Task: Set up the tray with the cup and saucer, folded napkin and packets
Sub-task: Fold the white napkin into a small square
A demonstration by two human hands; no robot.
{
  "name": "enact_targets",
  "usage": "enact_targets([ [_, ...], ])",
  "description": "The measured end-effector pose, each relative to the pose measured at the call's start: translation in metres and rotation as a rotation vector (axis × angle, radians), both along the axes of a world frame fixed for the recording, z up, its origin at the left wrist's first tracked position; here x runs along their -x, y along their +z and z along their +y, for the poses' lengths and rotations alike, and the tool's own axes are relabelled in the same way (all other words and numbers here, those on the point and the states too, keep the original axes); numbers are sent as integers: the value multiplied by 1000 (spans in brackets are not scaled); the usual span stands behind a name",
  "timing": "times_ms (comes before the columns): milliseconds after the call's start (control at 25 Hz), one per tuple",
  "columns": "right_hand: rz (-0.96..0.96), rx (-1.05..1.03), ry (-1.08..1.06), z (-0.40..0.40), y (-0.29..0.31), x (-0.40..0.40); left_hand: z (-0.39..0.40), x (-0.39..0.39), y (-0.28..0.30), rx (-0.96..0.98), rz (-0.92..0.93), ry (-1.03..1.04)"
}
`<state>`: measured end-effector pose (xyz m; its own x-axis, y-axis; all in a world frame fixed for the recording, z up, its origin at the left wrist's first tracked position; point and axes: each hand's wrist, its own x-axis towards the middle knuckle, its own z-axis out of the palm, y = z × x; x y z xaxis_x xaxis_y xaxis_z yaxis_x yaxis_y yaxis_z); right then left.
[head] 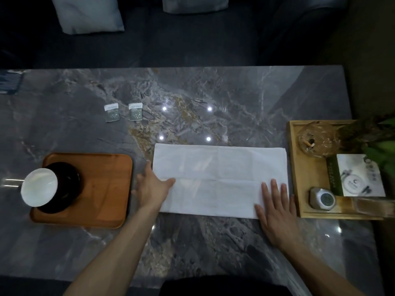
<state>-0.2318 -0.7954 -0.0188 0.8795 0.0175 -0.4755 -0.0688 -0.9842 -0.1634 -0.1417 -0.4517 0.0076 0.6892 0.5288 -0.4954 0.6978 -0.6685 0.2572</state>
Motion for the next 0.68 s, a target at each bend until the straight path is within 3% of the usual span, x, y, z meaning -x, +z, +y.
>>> enact_targets([
  [120, -19, 5, 2, -4, -2, 10, 3, -6, -1, 69, -7, 73],
  [320, -49, -12, -6, -12, -9, 18, 17, -9, -11, 402, -94, 201],
  [680, -72, -22, 36, 4, -12, 16, 45, 7, 15, 410, -348, 2],
])
